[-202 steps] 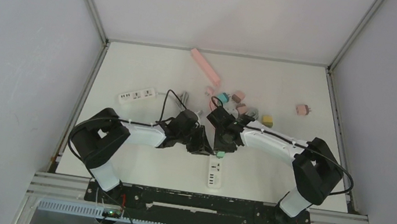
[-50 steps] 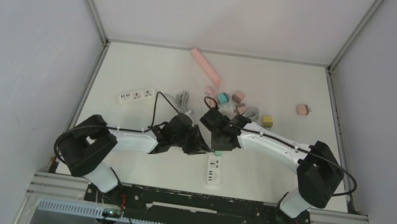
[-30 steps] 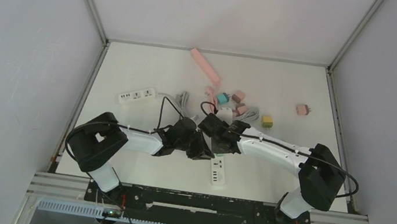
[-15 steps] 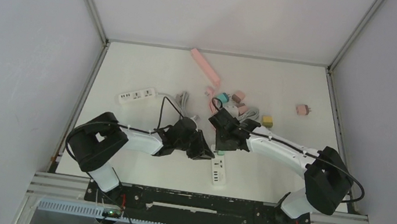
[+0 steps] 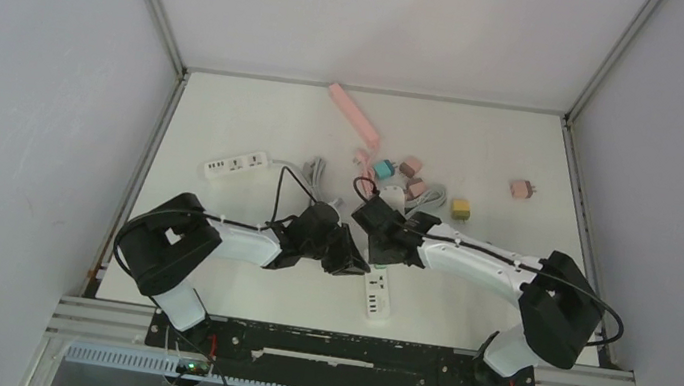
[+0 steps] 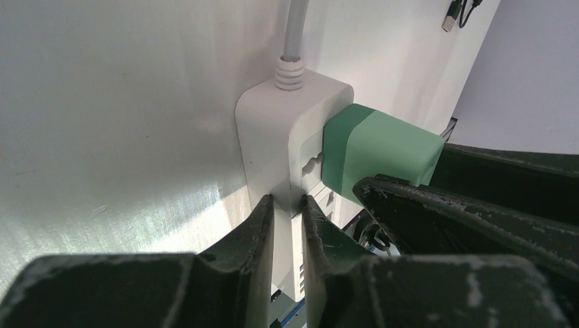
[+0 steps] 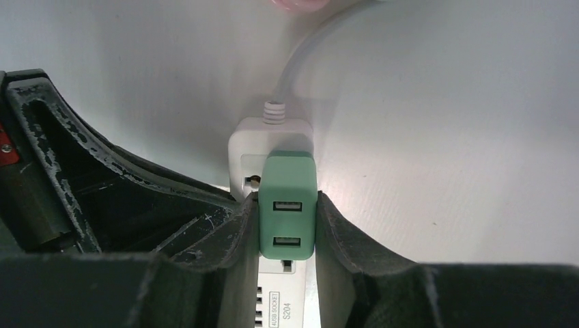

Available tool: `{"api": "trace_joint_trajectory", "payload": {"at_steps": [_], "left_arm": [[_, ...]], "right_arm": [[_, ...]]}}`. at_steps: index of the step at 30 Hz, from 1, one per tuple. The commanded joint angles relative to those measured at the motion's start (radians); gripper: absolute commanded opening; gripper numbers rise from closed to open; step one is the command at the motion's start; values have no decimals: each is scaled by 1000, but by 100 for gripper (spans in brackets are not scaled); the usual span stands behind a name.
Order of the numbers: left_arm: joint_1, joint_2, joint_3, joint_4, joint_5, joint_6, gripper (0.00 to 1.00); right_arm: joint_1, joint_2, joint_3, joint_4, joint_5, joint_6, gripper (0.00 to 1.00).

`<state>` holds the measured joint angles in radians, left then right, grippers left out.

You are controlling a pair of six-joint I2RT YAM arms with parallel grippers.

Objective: Insert the plug
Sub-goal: Press the plug into the socket.

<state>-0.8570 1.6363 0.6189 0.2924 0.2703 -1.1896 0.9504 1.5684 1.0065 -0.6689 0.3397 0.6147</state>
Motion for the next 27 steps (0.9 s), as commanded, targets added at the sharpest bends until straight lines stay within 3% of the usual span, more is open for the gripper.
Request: {"api": "trace_joint_trajectory", "payload": {"at_steps": [1, 11, 17, 19, 27], "left_arm": [[-11, 30, 13, -23, -36, 11, 22], [-11, 27, 15, -28, -44, 13, 22], [-11, 10, 13, -37, -58, 17, 24], [-11, 7, 14, -42, -62, 20, 25], [-11, 0, 25, -53, -65, 31, 27]], "right_arm": [[-57, 79, -125, -11, -239, 17, 0], [-21, 126, -126, 29, -275, 2, 0], [-24, 58, -91, 0, -239, 12, 1], [-28, 26, -60, -16, -225, 12, 12], [-41, -151, 51, -50, -176, 24, 75]]}}
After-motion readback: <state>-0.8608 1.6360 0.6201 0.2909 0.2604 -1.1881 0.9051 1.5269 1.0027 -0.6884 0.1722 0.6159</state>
